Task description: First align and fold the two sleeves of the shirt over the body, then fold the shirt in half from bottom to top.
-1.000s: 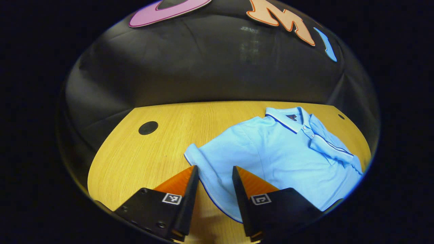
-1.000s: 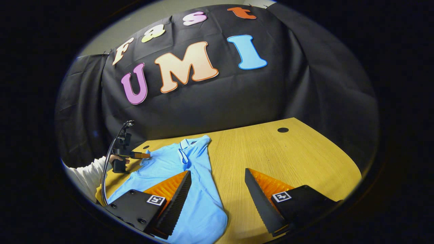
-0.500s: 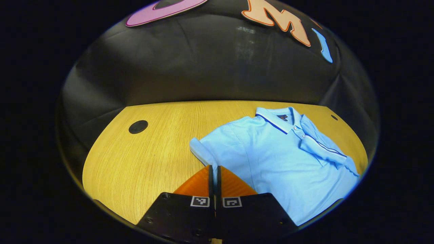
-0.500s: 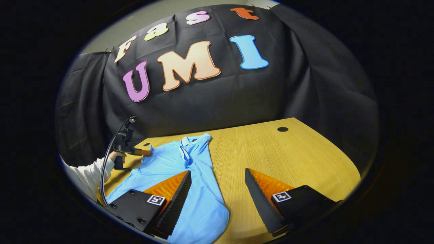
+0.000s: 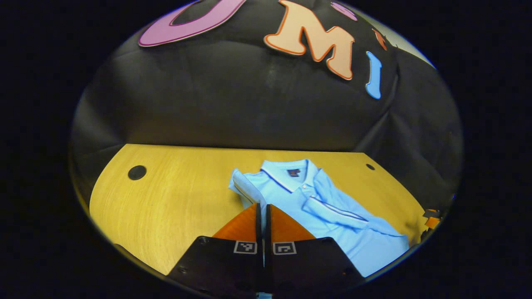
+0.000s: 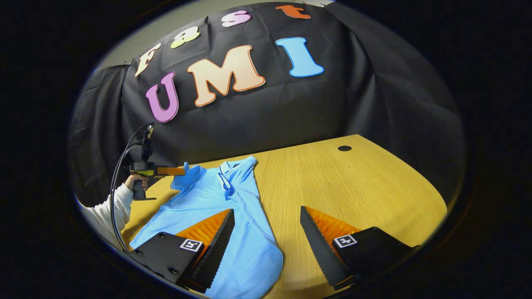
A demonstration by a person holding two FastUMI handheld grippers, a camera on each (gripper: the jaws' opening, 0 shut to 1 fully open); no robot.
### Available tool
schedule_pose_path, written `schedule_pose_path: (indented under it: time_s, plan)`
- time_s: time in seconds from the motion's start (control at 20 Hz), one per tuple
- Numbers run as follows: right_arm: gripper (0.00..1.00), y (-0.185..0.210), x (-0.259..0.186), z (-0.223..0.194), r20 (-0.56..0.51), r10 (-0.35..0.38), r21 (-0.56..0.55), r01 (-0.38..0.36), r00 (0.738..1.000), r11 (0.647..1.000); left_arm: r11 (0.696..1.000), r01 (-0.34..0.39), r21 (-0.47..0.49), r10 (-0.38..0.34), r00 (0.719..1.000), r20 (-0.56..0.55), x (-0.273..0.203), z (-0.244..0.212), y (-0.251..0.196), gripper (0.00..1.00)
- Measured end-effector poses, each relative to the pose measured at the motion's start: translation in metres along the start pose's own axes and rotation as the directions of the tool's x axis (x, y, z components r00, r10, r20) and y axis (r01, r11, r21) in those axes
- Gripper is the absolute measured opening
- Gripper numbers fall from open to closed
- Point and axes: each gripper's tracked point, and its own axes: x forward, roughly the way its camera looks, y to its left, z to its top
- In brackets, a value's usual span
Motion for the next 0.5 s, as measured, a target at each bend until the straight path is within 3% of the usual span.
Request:
schedule_pose_path:
  time_s: [0.2,0.5]
  plan:
    - [0.98,0.001,-0.006,-0.007,-0.007,-0.001,0.008,0.001,1.000,1.000,0.994,0.096,0.056,-0.096,0.995,-0.008,0.018,0.013,-0.059,0.00]
    - [0.98,0.006,-0.014,-0.012,-0.011,0.002,0.006,-0.002,1.000,1.000,0.975,0.186,0.119,-0.177,0.981,-0.081,0.049,-0.010,-0.129,0.00]
